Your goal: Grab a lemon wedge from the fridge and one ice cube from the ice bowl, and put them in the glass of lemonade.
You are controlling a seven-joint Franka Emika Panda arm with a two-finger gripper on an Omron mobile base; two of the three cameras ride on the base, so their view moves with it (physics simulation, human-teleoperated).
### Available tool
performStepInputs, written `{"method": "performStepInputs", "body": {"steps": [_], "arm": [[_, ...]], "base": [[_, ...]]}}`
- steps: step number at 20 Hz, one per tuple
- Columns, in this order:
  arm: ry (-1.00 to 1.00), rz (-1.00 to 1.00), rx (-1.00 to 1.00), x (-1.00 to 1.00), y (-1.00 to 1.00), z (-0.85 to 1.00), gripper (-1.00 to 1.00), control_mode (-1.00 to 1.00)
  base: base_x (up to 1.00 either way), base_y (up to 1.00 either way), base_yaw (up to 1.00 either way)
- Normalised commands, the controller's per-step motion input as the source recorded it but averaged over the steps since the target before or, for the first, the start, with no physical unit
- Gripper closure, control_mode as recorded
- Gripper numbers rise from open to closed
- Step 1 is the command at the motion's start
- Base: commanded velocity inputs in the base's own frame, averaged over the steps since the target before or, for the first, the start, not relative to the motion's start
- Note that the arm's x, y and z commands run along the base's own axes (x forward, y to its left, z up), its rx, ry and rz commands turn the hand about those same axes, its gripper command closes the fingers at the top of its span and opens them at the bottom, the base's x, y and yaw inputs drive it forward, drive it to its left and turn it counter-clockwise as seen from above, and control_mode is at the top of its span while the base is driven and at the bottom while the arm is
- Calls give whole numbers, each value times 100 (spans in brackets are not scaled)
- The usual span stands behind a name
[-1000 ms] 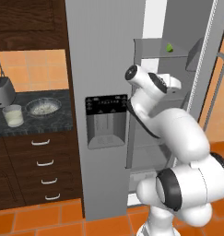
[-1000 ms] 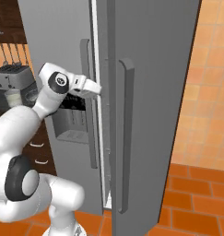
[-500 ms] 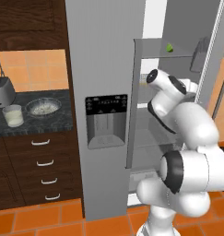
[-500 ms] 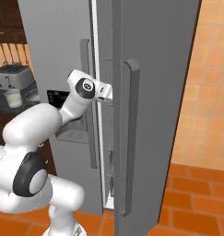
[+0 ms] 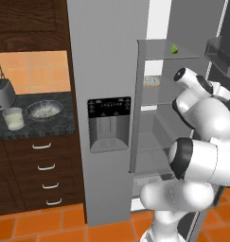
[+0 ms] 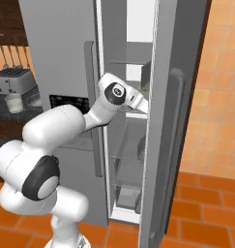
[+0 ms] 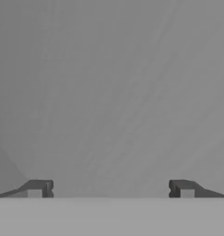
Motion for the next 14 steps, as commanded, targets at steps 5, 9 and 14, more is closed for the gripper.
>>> {"method": "performStepInputs", "body": {"steps": [5,9,14], "arm": [[-11,-9,2,-12,-58,0,-100,-100],[-19,-1,1,-1,-36,0,-100,-100],[-20,0,0,0,-71,0,-100,-100]], "base": [[0,0,0],[0,0,0],[0,0,0]]}}
